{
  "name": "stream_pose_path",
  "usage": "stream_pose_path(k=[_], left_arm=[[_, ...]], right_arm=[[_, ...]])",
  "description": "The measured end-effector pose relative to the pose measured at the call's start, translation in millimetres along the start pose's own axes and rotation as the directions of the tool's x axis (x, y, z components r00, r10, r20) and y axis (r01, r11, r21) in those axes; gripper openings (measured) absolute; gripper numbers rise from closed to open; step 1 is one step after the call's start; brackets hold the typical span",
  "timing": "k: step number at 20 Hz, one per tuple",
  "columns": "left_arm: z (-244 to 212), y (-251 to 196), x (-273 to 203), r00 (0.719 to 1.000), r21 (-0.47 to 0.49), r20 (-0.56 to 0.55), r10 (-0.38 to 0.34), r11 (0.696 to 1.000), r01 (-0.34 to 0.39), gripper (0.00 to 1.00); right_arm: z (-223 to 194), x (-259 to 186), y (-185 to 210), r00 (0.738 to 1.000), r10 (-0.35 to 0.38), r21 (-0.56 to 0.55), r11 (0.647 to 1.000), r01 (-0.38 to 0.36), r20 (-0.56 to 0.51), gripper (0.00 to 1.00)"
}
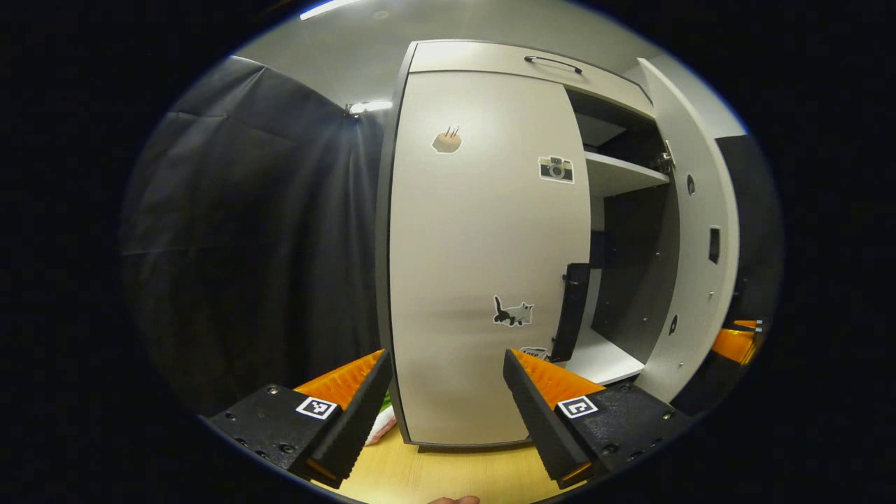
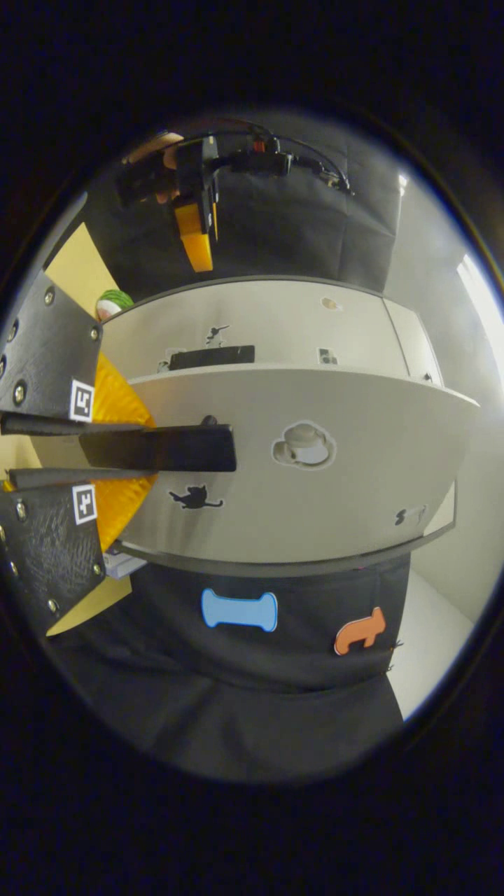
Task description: Open the right door of the double-door shoe cabinet with the right hand, and open the left door with the left hand.
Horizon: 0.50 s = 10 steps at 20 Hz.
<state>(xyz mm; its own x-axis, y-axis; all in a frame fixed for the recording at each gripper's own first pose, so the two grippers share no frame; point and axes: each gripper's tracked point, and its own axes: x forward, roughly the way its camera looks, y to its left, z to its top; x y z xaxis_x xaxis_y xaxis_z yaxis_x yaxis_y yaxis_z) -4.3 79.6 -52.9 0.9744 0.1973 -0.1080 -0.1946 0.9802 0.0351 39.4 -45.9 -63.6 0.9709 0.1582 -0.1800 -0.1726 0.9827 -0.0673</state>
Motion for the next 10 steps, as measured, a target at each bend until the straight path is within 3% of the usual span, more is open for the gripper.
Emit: stream_pose_path(k=[5, 10], left_arm=[[0, 1, 2, 1.000, 0.001, 0.003, -0.011, 1.000, 0.011, 0.98], [-5, -2, 2, 1.000, 0.016, -0.008, -0.023, 1.000, 0.023, 0.98]], right_arm=[[0, -16, -29, 0.995, -0.103, -0.018, 0.995, 0.103, -0.004, 0.13], [2, -25, -73, 0.965, -0.263, -0.085, 0.961, 0.264, 0.016, 0.13]])
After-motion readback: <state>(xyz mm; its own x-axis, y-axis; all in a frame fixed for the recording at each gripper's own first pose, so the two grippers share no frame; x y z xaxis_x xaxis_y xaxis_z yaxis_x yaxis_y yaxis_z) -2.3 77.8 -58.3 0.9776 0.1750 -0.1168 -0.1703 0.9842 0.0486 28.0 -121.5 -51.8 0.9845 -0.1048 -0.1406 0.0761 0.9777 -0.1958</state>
